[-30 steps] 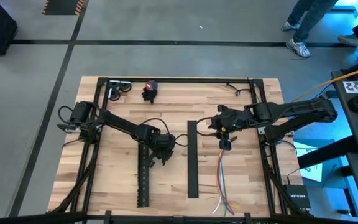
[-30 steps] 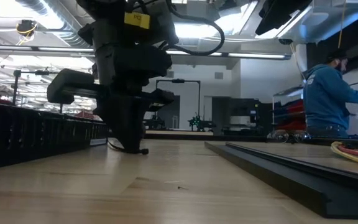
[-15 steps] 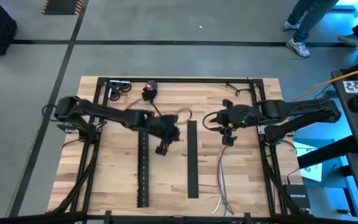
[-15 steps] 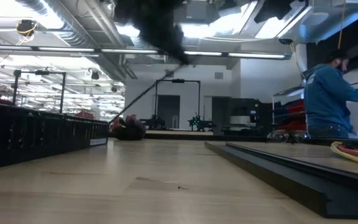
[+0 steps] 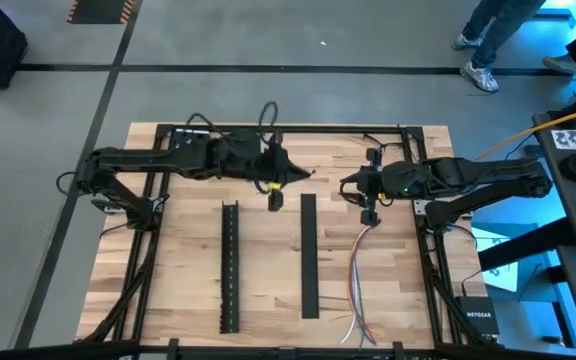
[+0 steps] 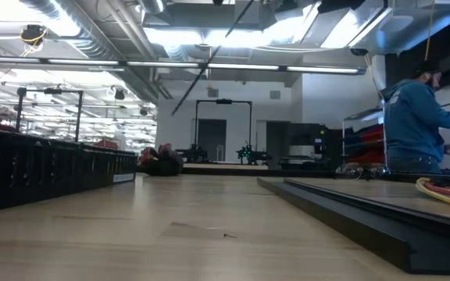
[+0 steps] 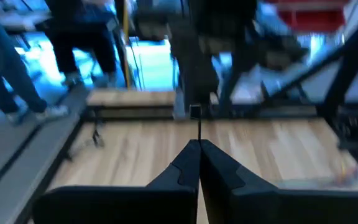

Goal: Ziptie cables
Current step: Insert the black zip tie

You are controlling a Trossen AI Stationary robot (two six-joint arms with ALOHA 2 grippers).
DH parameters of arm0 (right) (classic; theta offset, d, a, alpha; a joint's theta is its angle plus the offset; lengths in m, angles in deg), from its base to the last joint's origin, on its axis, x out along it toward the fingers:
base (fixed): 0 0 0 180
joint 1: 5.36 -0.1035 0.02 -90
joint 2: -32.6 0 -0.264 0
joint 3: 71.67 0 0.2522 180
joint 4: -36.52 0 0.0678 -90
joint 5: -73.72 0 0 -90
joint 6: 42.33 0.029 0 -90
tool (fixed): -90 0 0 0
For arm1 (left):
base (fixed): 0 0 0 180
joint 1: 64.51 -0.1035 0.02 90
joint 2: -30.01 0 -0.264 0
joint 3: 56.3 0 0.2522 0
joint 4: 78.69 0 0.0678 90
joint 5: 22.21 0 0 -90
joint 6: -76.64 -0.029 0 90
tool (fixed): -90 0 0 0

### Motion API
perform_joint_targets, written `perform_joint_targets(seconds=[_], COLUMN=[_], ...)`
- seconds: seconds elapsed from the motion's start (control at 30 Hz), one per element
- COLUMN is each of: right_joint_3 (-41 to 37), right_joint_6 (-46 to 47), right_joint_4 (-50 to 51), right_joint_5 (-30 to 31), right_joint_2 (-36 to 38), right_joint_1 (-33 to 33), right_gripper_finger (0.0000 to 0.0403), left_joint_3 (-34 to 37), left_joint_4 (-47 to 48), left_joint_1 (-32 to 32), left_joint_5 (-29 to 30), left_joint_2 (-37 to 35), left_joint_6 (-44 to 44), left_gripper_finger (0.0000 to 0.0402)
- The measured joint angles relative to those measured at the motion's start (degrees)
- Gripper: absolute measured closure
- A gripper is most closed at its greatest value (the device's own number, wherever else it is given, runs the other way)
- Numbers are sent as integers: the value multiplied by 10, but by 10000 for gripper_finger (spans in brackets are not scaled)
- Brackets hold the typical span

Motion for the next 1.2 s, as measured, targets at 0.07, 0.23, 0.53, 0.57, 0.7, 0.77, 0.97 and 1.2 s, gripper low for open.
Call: perform_joint_targets(seconds=[0.07,0.23,0.53,0.57,0.7,0.77,0.97,1.2], right_joint_3=[0,0,0,0,0,0,0,0], right_joint_6=[-20,-99,-327,-351,-428,-468,-701,-882], right_joint_4=[-6,-45,-180,-199,-284,-311,-374,-510], right_joint_5=[22,65,99,99,94,92,93,93], right_joint_2=[-4,-17,-82,-91,-120,-130,-158,-221], right_joint_1=[0,0,0,0,-1,-1,-11,-11], right_gripper_finger=[265,265,265,265,265,265,265,265], left_joint_3=[-16,-48,-97,-102,-112,-112,-113,-113], left_joint_4=[-11,-36,-58,-57,-54,-51,-24,-24], left_joint_1=[-4,-9,-23,-27,-46,-58,-98,-109], left_joint_5=[0,-1,-9,-14,-47,-60,-94,-114], left_joint_2=[-1,-1,-1,-1,-5,-13,-50,-64], left_joint_6=[10,54,147,160,208,236,291,313], left_gripper_finger=[401,401,401,401,401,401,401,401])
